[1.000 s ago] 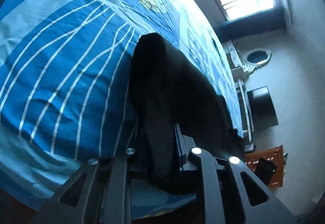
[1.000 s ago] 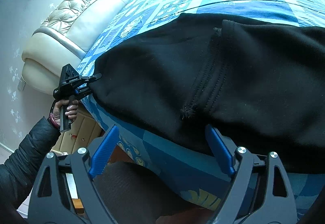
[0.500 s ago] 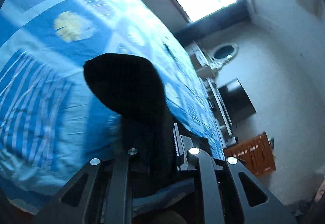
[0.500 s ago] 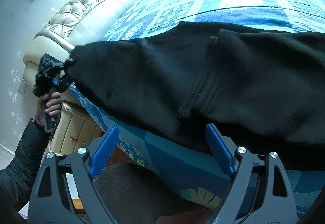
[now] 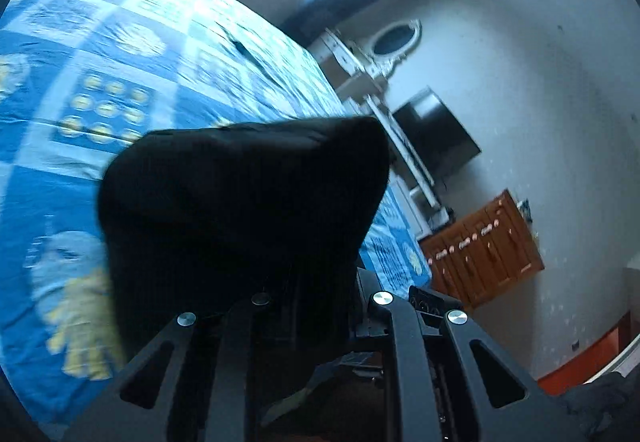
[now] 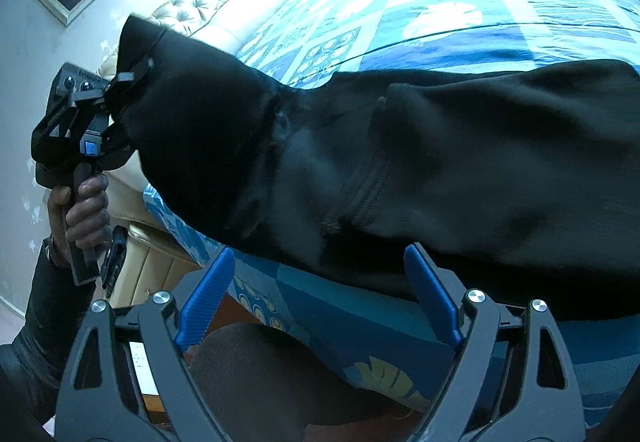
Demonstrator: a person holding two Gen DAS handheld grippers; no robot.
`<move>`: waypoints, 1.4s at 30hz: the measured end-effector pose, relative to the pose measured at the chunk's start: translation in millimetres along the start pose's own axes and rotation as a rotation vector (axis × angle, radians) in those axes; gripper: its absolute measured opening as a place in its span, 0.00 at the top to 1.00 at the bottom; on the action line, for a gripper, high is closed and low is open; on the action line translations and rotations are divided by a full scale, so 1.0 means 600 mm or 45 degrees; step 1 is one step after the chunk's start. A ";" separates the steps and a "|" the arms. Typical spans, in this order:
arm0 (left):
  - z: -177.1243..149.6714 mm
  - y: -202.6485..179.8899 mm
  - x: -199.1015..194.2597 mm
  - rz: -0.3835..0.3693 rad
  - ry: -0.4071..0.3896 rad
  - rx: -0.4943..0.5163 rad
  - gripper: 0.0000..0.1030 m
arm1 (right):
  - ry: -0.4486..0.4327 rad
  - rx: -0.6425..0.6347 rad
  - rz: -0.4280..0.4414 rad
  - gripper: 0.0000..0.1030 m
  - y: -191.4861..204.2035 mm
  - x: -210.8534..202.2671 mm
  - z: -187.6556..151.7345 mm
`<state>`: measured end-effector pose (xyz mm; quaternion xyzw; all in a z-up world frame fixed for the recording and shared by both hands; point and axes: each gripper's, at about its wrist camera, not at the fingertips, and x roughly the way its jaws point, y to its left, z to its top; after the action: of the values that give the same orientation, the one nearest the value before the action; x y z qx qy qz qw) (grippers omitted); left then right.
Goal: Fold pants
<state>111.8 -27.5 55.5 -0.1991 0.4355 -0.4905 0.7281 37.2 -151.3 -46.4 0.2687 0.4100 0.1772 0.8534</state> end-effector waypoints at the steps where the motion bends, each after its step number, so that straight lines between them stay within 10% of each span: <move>1: 0.000 -0.011 0.024 0.010 0.030 0.014 0.84 | -0.014 0.012 -0.001 0.16 -0.006 -0.009 -0.001; 22: -0.072 -0.049 0.321 0.219 0.344 0.092 0.82 | -0.200 0.255 0.015 0.16 -0.121 -0.097 0.009; 28: -0.077 -0.074 0.304 0.229 0.291 0.107 0.77 | -0.209 0.280 0.033 0.16 -0.125 -0.101 0.008; 33: -0.082 -0.109 0.248 0.190 0.137 0.114 0.26 | -0.233 0.289 0.033 0.16 -0.124 -0.117 0.012; 35: -0.082 -0.116 0.214 0.198 0.044 0.123 0.25 | -0.242 0.285 0.029 0.16 -0.122 -0.125 0.016; 42: -0.088 -0.057 0.095 0.647 -0.183 0.096 0.17 | -0.260 0.314 0.057 0.16 -0.134 -0.142 0.040</move>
<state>57.2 -85.8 26.3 -0.0906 0.4000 -0.2924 0.8639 11.6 -267.1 -31.2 0.3970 0.3338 0.1161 0.8470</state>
